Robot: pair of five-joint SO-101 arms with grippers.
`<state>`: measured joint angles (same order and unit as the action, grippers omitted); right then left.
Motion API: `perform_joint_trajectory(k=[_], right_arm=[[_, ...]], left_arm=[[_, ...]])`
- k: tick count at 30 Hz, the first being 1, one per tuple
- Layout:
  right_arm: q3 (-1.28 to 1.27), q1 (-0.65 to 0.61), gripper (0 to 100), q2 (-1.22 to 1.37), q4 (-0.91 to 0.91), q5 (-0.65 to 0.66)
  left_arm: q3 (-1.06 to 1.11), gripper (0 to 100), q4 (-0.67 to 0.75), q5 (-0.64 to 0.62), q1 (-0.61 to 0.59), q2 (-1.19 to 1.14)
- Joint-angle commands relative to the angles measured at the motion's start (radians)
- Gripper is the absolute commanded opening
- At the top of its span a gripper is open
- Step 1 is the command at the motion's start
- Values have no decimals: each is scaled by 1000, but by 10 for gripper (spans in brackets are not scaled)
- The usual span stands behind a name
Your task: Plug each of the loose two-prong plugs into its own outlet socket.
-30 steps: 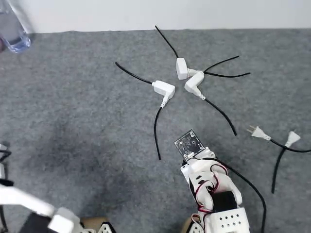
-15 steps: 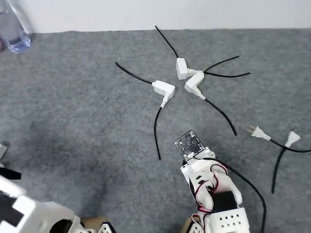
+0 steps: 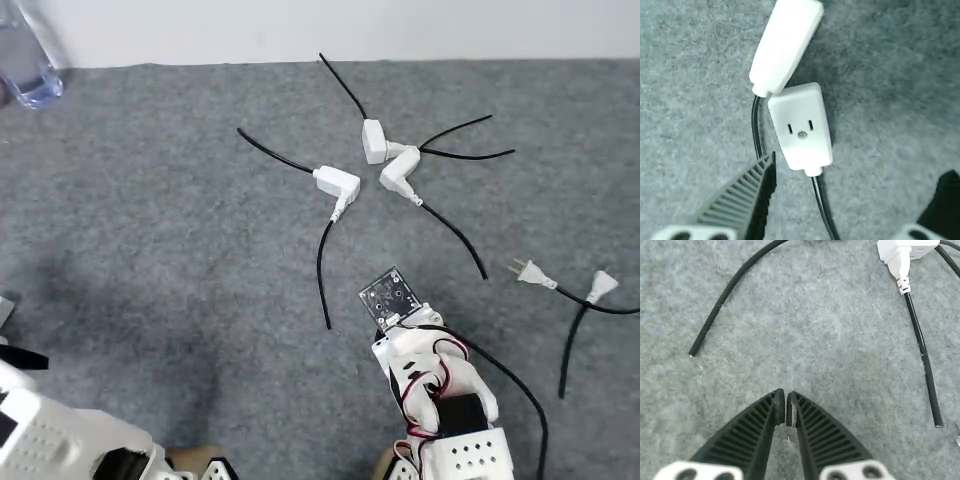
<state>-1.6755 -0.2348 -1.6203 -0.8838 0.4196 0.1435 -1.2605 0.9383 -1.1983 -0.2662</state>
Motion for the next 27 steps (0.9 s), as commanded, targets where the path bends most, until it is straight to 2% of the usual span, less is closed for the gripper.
perform_joint_trajectory(k=[1, 10, 20, 27], right_arm=[[-15, 8, 9, -12, -5, -3], [-15, 8, 9, -12, -5, -3], [-15, 8, 9, -12, -5, -3], [-15, 8, 9, -12, -5, -3]], left_arm=[[-36, 459, 38, -8, 2, -17], [-36, 459, 118, -8, 2, -97], [-36, 459, 124, -8, 9, -101], [25, 459, 265, -9, 9, -103]])
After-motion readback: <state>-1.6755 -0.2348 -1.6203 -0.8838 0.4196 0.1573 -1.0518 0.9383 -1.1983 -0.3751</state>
